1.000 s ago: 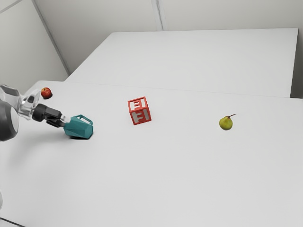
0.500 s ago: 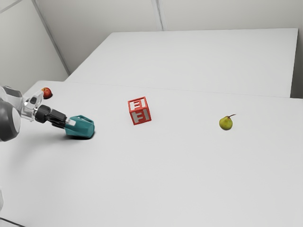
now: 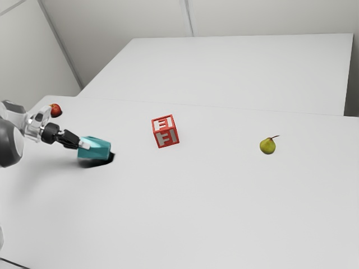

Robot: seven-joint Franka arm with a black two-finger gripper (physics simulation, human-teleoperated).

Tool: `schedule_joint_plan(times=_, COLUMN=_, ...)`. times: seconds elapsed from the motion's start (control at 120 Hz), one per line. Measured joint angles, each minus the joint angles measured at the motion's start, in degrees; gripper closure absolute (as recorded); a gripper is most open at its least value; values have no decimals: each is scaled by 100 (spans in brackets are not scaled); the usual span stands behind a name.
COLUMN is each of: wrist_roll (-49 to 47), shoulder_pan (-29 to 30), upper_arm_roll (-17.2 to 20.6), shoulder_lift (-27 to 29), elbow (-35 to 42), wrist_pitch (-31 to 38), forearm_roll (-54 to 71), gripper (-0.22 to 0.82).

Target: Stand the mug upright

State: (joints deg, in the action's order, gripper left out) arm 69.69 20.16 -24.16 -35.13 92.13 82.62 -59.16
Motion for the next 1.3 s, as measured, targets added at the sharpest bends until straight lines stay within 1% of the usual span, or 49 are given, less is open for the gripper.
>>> schedule_joint_plan(times=0.133, wrist_roll=3, shoulder_pan=-63, upper_arm_roll=0, shoulder_lift=243, elbow=1, wrist_pitch=36, forearm_roll=44, gripper=77)
schedule_joint_plan(times=0.208, wrist_roll=6, shoulder_pan=-143, upper_arm_roll=9, shoulder_lift=510, elbow=17, wrist_pitch=90, forearm_roll=124, gripper=78)
schedule_joint_plan(times=0.258, wrist_roll=4, shoulder_pan=-240, upper_arm_roll=76, shoulder_lift=792, elbow=186, wrist_pitch=184, forearm_roll=241, gripper=78)
schedule_joint_plan(times=0.3, wrist_roll=-12, shoulder_pan=-396, upper_arm_roll=120, shoulder_lift=1111, elbow=410, wrist_pitch=311, forearm_roll=426, gripper=78)
schedule_joint_plan(times=0.367, wrist_roll=-63, shoulder_pan=-739, upper_arm_roll=149, shoulder_lift=1833, elbow=983, wrist_pitch=608, forearm_roll=900, gripper=79)
schedule_joint_plan(times=0.467, wrist_roll=-198, shoulder_pan=-1330, upper_arm_roll=188, shoulder_lift=2770, elbow=1644, wrist_pitch=1160, forearm_roll=1875, gripper=79)
schedule_joint_plan(times=0.517, wrist_roll=-286, shoulder_pan=-1516, upper_arm_roll=295, shoulder_lift=3157, elbow=1975, wrist_pitch=1454, forearm_roll=2376, gripper=79)
schedule_joint_plan(times=0.583, wrist_roll=-430, shoulder_pan=-1626, upper_arm_roll=546, shoulder_lift=3467, elbow=2251, wrist_pitch=1853, forearm_roll=3060, gripper=79)
schedule_joint_plan(times=0.733, wrist_roll=-815, shoulder_pan=-1865, upper_arm_roll=1073, shoulder_lift=3680, elbow=2585, wrist_pitch=2773, forearm_roll=4265, gripper=79)
schedule_joint_plan(times=0.808, wrist_roll=-1028, shoulder_pan=-2131, upper_arm_roll=1197, shoulder_lift=3685, elbow=2672, wrist_pitch=3157, forearm_roll=4663, gripper=79)
schedule_joint_plan(times=0.95, wrist_roll=-1381, shoulder_pan=-2701, upper_arm_roll=1257, shoulder_lift=3681, elbow=3030, wrist_pitch=3862, forearm_roll=4991, gripper=79)
schedule_joint_plan(times=1.058, wrist_roll=-1602, shoulder_pan=-2965, upper_arm_roll=1262, shoulder_lift=3685, elbow=3279, wrist_pitch=4328, forearm_roll=5077, gripper=79)
schedule_joint_plan(times=1.175, wrist_roll=-1803, shoulder_pan=-2987, upper_arm_roll=1264, shoulder_lift=3733, elbow=3556, wrist_pitch=4751, forearm_roll=5079, gripper=79)
schedule_joint_plan(times=1.3, wrist_roll=-1982, shoulder_pan=-2735, upper_arm_roll=1264, shoulder_lift=3836, elbow=3848, wrist_pitch=5126, forearm_roll=5078, gripper=79)
